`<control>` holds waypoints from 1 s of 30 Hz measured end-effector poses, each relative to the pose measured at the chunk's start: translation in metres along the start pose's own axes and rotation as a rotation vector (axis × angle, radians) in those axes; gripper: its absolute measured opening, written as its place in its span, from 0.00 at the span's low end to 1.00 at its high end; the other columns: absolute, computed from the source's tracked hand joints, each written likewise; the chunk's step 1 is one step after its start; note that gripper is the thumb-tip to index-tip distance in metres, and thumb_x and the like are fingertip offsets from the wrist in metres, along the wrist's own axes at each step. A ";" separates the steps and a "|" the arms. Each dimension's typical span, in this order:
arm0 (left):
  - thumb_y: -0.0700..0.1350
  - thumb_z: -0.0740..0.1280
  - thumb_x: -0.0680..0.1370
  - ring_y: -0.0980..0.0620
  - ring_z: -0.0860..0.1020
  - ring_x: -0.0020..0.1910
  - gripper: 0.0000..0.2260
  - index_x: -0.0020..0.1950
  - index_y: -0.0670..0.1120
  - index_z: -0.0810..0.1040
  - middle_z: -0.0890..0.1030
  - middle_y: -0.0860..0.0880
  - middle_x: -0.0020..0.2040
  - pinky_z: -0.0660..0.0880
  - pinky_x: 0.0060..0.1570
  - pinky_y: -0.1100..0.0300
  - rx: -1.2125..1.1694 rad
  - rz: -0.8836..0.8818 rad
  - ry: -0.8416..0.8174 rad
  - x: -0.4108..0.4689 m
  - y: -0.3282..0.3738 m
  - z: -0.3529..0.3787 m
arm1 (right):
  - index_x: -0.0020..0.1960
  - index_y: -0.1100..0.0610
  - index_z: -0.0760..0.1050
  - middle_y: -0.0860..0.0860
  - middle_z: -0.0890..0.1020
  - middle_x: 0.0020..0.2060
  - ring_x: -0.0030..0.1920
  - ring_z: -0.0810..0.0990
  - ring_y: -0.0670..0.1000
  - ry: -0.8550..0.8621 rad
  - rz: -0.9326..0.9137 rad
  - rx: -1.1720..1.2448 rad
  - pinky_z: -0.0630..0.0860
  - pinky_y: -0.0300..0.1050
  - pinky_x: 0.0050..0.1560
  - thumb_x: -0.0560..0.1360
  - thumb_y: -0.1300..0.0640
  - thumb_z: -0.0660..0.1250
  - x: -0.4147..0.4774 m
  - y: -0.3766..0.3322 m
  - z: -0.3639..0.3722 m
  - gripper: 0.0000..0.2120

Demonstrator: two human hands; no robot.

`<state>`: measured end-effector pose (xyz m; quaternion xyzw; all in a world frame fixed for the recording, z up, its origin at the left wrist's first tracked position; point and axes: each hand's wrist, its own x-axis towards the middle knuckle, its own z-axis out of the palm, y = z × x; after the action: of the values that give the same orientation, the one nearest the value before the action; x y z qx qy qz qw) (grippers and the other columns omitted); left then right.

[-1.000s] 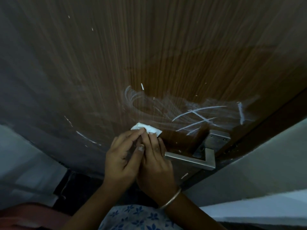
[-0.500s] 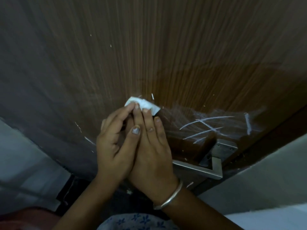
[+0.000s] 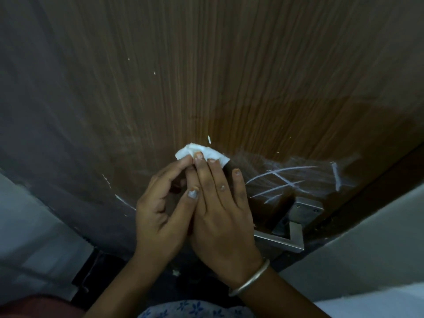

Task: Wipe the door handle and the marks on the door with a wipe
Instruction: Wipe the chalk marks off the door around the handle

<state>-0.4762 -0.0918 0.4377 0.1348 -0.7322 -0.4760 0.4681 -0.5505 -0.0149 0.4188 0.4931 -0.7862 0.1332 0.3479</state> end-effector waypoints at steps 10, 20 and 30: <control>0.43 0.64 0.74 0.57 0.76 0.48 0.14 0.59 0.50 0.74 0.79 0.50 0.55 0.72 0.49 0.69 -0.080 -0.002 0.068 -0.005 -0.004 0.017 | 0.72 0.60 0.61 0.59 0.62 0.69 0.70 0.60 0.59 0.097 0.224 -0.202 0.49 0.60 0.72 0.70 0.52 0.67 -0.021 0.066 -0.035 0.33; 0.44 0.64 0.73 0.57 0.76 0.47 0.11 0.55 0.50 0.76 0.79 0.57 0.50 0.72 0.49 0.68 -0.087 -0.022 -0.007 -0.012 -0.014 0.027 | 0.73 0.67 0.51 0.66 0.50 0.72 0.74 0.47 0.63 0.156 0.484 -0.110 0.48 0.56 0.75 0.73 0.40 0.63 -0.036 0.090 -0.043 0.42; 0.45 0.64 0.72 0.57 0.77 0.46 0.09 0.51 0.51 0.78 0.80 0.54 0.47 0.72 0.48 0.69 -0.075 -0.063 -0.030 -0.015 -0.015 0.031 | 0.75 0.58 0.53 0.53 0.51 0.74 0.74 0.50 0.54 -0.015 0.271 -0.132 0.43 0.61 0.72 0.71 0.35 0.59 -0.035 0.055 -0.018 0.41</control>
<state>-0.4973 -0.0719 0.4139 0.1330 -0.7163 -0.5195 0.4465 -0.5814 0.0452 0.4149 0.3593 -0.8552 0.1232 0.3526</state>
